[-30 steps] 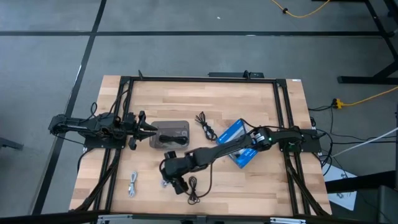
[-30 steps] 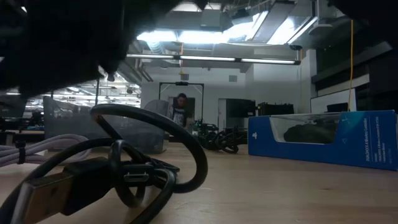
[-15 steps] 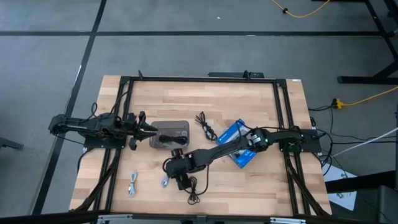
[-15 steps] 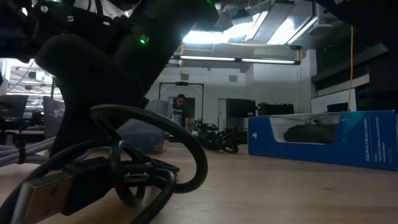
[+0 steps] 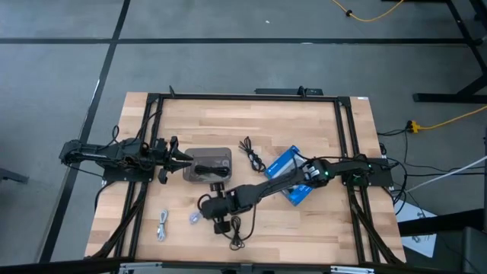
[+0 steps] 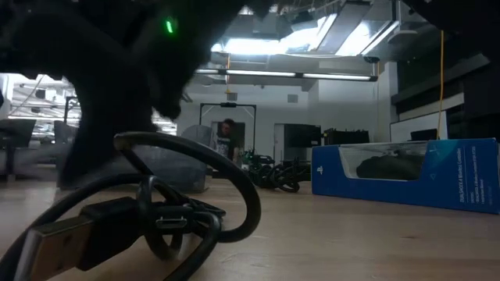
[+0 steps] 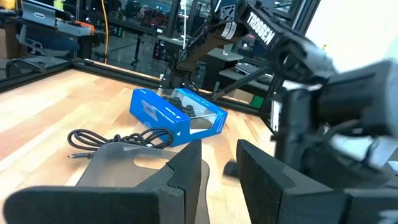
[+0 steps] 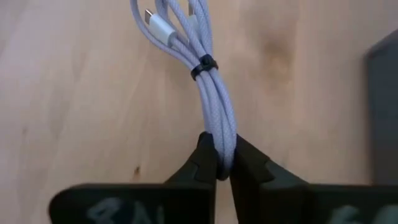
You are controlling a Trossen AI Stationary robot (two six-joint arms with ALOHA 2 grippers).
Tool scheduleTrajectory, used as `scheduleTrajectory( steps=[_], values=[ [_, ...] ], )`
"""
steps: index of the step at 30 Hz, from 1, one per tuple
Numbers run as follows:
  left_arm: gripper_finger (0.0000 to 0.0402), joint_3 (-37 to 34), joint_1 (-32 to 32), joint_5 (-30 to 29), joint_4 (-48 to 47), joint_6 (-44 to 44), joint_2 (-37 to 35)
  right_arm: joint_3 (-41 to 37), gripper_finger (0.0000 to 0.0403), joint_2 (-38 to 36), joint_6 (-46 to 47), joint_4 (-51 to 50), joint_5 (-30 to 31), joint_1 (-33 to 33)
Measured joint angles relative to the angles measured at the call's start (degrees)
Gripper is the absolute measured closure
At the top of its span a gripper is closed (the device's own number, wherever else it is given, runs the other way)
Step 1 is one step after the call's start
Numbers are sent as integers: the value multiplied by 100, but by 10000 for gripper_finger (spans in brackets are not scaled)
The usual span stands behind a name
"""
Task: Pick and place USB-C Cables
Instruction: Put the purple charger cable into the black bin
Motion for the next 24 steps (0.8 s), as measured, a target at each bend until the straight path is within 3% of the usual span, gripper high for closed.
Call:
scheduleTrajectory(
  steps=[3, 9, 11, 14, 20, 24],
  values=[
    [305, 0, 1, 0, 0, 0, 0, 511, 381, 0, -165, -375, 452, 60],
    [305, 0, 1, 0, -1, 0, 4, 387, 381, -606, -368, -994, 2403, 99],
    [305, 0, 1, 0, 0, 0, 7, 393, 381, -767, -135, -1426, 2713, -16],
    [305, 0, 1, 0, 6, 0, 7, 393, 381, -837, 233, -1882, 2454, -285],
    [305, 0, 1, 0, 7, -4, 7, 390, 378, -767, 198, -1675, 1445, -797],
    [305, 0, 2, 0, 4, -2, 9, 381, 321, -750, 332, -1686, 1032, -1055]
  ],
)
